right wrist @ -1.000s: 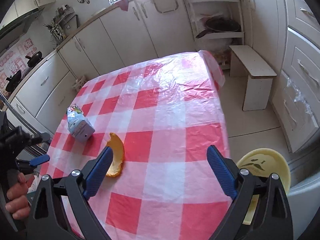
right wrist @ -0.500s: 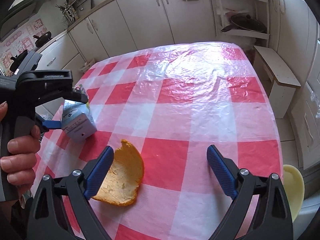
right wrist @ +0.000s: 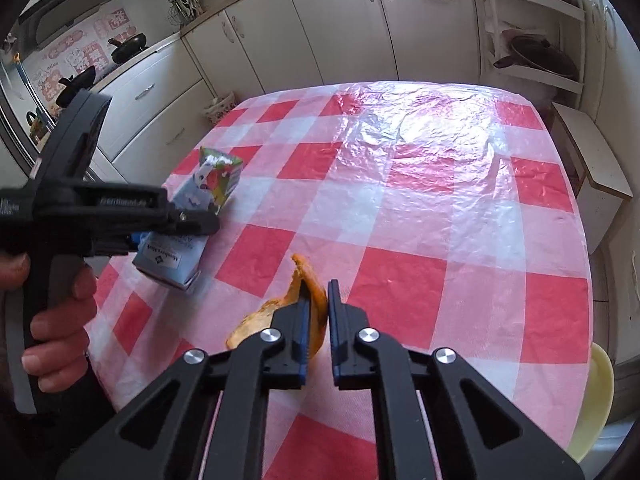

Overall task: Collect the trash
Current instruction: 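Grasp the blue milk carton with the left gripper while the right grasps an orange peel, then carry carton and peel over the yellow bin and open both grippers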

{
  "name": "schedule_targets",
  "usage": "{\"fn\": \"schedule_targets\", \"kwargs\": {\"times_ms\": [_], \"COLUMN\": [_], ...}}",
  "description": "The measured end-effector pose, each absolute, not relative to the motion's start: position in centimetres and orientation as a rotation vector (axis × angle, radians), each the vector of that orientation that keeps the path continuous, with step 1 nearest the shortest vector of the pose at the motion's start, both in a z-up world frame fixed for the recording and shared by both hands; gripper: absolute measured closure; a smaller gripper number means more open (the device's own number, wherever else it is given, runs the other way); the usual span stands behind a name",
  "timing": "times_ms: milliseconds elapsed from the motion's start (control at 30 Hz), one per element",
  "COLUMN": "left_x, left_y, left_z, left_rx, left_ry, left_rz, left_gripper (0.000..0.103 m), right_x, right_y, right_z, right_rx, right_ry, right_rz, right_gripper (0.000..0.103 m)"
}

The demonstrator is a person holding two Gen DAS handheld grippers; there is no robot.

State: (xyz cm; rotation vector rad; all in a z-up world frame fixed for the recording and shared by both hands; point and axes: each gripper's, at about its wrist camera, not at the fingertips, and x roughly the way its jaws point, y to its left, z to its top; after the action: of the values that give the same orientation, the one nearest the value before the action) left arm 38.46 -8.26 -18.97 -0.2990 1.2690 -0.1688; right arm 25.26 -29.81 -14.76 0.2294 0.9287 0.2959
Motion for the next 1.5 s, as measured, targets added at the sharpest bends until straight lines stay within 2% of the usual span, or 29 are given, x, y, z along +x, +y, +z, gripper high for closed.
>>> {"fn": "schedule_targets", "kwargs": {"times_ms": [267,467,833,1100,1400,1467,1500], "left_x": [30.7,27.3,24.4,22.9,21.2,20.9,20.8], "left_y": [-5.5,-7.5,-19.6,-28.6,-34.9,-35.8,-36.2], "left_z": [-18.0,-16.3,-14.5,-14.2,-14.3,-14.4,-14.5], "left_rx": [-0.334,-0.271,-0.132,-0.049,0.036,0.052,0.059], "left_ry": [1.24,1.2,1.177,1.171,1.149,1.144,1.142], "left_rz": [-0.226,-0.289,-0.513,-0.633,-0.684,-0.689,-0.69], "left_gripper": [0.055,0.055,0.055,0.055,0.055,0.055,0.055], "right_x": [22.3,20.4,15.0,13.6,12.7,12.6,12.6], "right_y": [-31.7,-35.5,-47.1,-50.1,-52.9,-53.5,-53.6], "right_z": [-13.7,-12.0,-11.4,-12.8,-13.7,-13.9,-13.9], "right_rx": [0.224,0.272,0.432,0.425,0.474,0.493,0.505], "right_ry": [0.914,0.855,0.763,0.824,0.838,0.843,0.842], "right_rz": [0.274,0.202,-0.149,-0.345,-0.41,-0.422,-0.425], "right_gripper": [0.095,0.095,0.095,0.095,0.093,0.091,0.079]}}
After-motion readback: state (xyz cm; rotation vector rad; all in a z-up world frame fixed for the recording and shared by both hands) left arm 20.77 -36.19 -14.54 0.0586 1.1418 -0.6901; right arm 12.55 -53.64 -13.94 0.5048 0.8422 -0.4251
